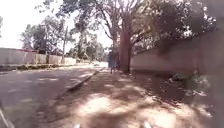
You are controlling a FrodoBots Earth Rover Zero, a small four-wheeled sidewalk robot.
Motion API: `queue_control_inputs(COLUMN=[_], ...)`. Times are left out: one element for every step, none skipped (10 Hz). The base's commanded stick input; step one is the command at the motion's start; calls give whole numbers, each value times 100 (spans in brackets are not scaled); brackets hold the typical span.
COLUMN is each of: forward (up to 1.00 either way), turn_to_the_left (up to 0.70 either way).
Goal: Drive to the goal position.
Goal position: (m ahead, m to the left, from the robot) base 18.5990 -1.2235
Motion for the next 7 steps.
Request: queue_control_inputs(forward=[50,50,50,50,50,50,50], turn_to_the_left=[0,0,0,0,0,0,0])
